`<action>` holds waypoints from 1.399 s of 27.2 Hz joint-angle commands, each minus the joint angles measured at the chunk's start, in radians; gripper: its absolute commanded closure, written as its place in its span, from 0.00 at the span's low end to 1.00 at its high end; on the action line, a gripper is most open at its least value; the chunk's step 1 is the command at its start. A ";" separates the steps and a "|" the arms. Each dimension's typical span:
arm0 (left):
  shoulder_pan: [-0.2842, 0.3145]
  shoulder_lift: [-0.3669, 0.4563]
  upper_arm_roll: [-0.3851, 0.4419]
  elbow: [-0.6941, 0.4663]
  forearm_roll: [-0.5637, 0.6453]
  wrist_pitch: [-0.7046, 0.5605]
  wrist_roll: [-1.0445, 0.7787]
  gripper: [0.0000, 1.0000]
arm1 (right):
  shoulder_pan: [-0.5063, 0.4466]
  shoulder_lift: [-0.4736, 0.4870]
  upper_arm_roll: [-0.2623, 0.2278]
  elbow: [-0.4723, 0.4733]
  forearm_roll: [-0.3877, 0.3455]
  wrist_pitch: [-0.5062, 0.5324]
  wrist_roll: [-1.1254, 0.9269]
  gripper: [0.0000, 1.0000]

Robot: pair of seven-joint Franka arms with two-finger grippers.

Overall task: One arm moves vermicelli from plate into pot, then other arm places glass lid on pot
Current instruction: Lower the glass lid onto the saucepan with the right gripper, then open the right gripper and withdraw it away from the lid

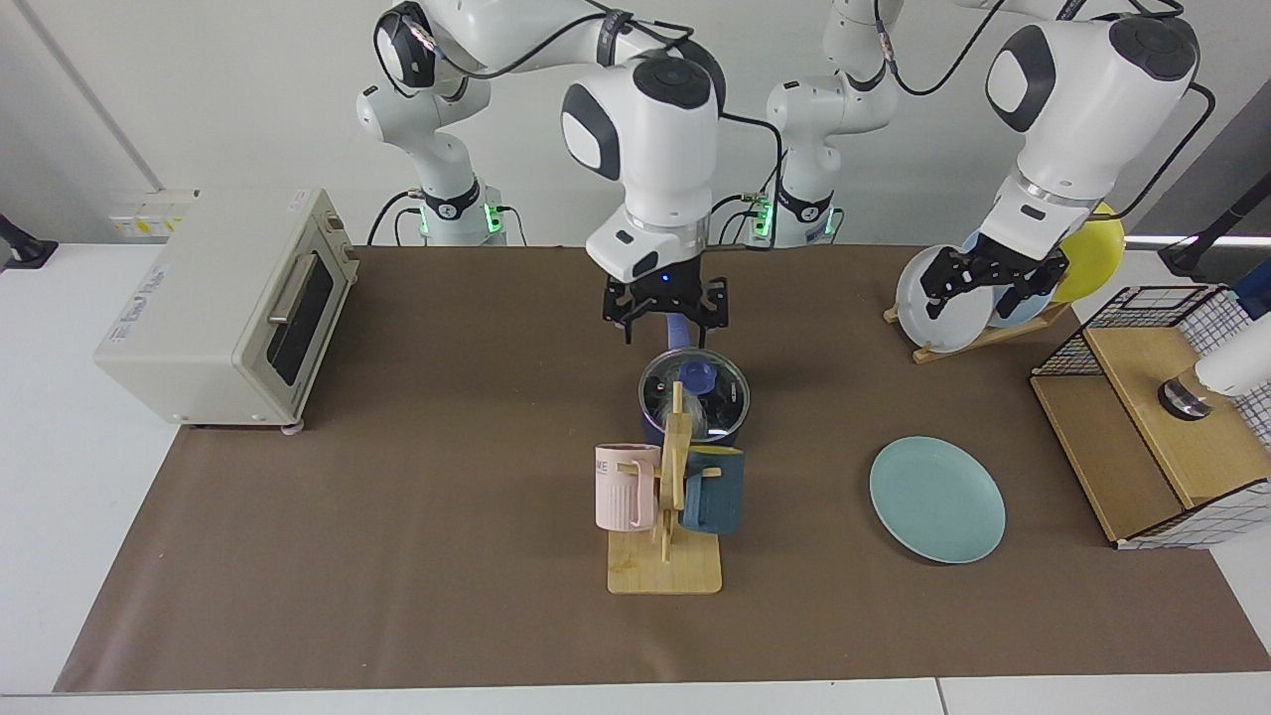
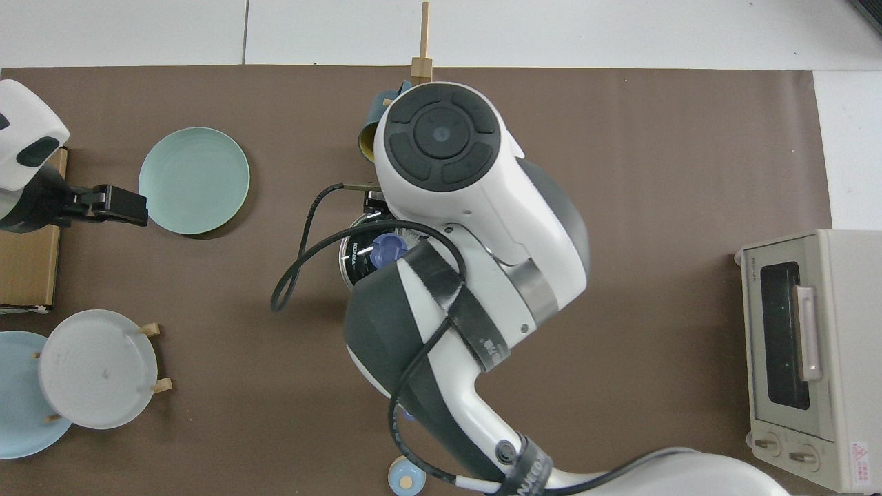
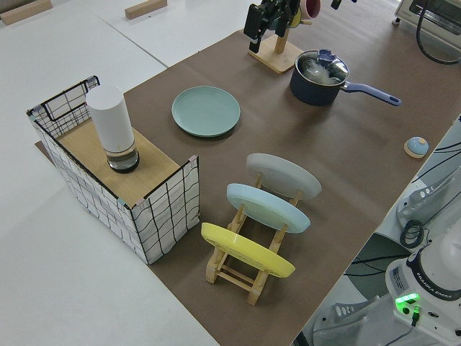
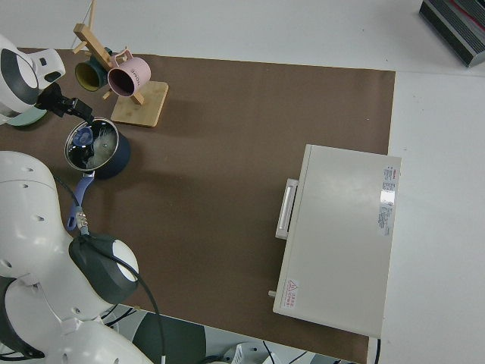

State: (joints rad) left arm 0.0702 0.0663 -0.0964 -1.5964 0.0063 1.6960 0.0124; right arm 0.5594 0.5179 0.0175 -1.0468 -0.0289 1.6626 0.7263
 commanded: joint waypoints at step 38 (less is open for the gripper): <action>0.000 -0.016 0.004 -0.010 0.011 -0.009 0.011 0.00 | -0.588 -0.552 0.009 -0.694 0.004 0.063 -0.613 0.00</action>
State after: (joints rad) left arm 0.0705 0.0663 -0.0950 -1.5964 0.0063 1.6960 0.0124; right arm 0.0171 0.0634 0.0140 -1.5642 -0.0233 1.6148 0.1789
